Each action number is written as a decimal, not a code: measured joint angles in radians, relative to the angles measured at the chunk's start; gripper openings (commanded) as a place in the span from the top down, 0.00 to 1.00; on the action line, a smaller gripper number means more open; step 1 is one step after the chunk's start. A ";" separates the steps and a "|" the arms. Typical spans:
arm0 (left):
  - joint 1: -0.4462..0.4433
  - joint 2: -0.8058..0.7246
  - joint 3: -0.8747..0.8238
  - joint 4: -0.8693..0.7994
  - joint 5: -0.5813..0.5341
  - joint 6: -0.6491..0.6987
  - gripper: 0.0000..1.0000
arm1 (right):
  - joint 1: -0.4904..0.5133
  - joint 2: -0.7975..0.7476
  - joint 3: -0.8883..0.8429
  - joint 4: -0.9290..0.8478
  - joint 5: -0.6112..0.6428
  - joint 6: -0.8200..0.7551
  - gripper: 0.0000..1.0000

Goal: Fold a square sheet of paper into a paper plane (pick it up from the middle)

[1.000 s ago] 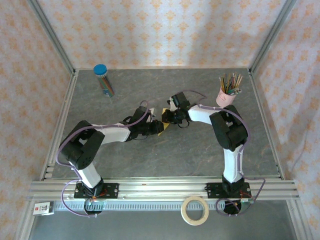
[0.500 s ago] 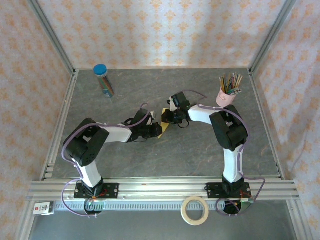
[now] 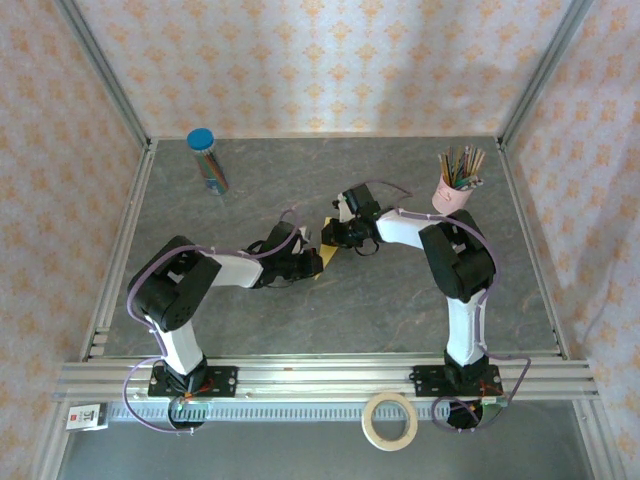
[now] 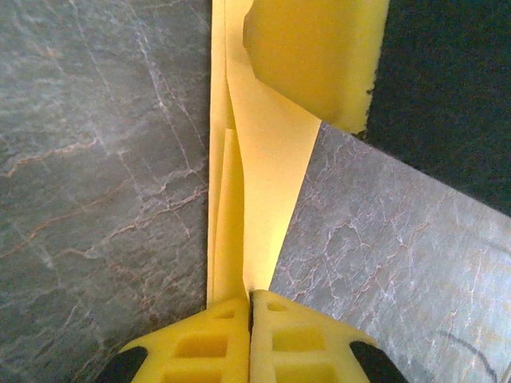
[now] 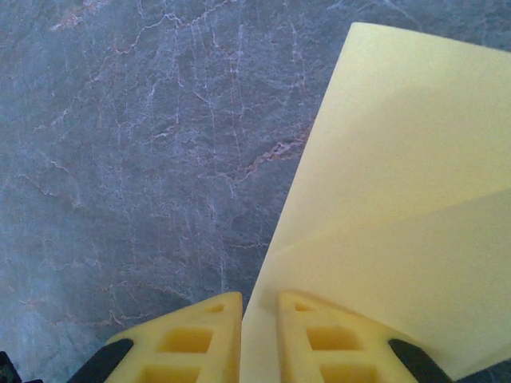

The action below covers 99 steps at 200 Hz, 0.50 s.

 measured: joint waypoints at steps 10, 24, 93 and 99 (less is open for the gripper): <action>0.000 0.000 -0.004 0.007 0.001 0.000 0.94 | 0.000 0.000 0.000 0.002 -0.002 0.000 0.82; 0.000 0.000 -0.009 0.015 0.002 -0.002 0.94 | 0.000 0.000 0.001 0.002 -0.003 0.000 0.82; 0.000 0.002 -0.016 0.033 0.003 -0.022 0.94 | 0.000 0.038 0.052 -0.008 0.016 -0.001 0.84; 0.000 0.002 -0.016 0.034 0.003 -0.022 0.94 | 0.000 0.045 0.055 -0.013 0.019 -0.001 0.84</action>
